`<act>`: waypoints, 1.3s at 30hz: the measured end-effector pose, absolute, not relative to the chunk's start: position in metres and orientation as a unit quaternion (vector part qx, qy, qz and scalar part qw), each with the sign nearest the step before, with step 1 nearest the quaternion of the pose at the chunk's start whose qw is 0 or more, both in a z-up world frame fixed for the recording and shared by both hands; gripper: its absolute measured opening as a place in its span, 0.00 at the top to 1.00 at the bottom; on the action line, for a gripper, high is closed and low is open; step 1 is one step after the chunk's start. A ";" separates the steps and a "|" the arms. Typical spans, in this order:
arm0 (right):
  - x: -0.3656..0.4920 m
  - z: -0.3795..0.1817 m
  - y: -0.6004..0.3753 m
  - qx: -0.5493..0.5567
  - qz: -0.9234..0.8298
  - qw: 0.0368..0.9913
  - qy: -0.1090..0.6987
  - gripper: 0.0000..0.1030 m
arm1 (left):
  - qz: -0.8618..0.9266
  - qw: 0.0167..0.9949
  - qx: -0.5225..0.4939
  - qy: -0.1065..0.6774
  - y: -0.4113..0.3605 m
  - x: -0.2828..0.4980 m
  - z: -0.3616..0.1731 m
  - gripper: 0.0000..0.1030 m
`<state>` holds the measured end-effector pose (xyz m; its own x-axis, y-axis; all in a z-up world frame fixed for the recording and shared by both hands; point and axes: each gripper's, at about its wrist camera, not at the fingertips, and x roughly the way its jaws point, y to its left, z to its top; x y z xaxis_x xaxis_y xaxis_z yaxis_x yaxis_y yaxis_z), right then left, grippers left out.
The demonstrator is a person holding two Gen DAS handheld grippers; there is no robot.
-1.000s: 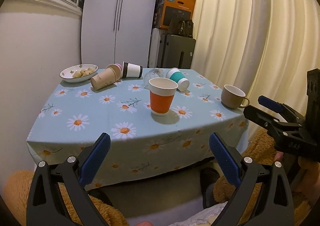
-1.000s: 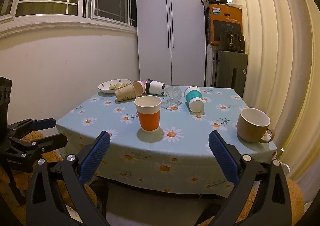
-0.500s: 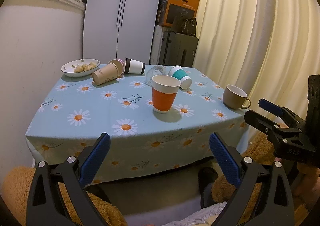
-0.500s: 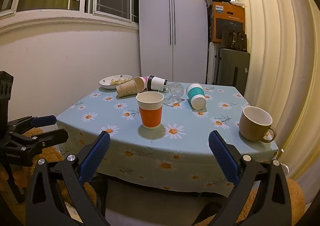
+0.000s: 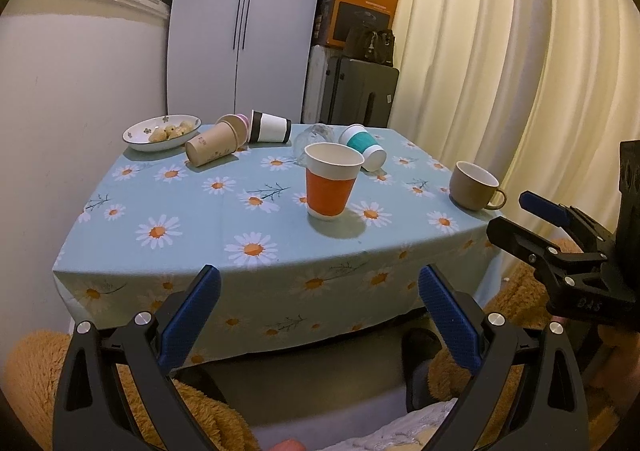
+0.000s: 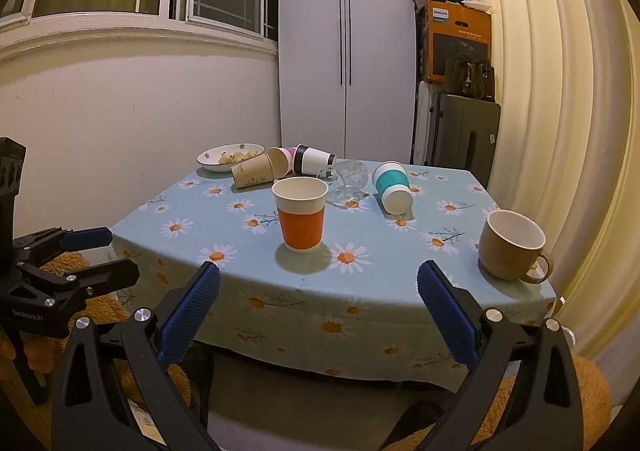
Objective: Flip cup upright
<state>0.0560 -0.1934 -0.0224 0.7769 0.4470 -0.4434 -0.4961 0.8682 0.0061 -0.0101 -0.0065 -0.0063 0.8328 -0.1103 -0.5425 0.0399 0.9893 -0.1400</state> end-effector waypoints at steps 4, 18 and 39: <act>0.056 -0.023 -0.193 -0.056 0.250 0.941 0.222 0.05 | -0.038 0.955 -0.060 0.289 -0.007 -0.009 -0.007 0.07; 0.057 -0.024 -0.195 -0.061 0.247 0.941 0.223 0.05 | -0.036 0.954 -0.057 0.292 -0.009 -0.009 -0.009 0.07; 0.062 -0.027 -0.195 -0.060 0.246 0.939 0.234 0.05 | -0.030 0.954 -0.055 0.292 -0.009 -0.008 -0.007 0.06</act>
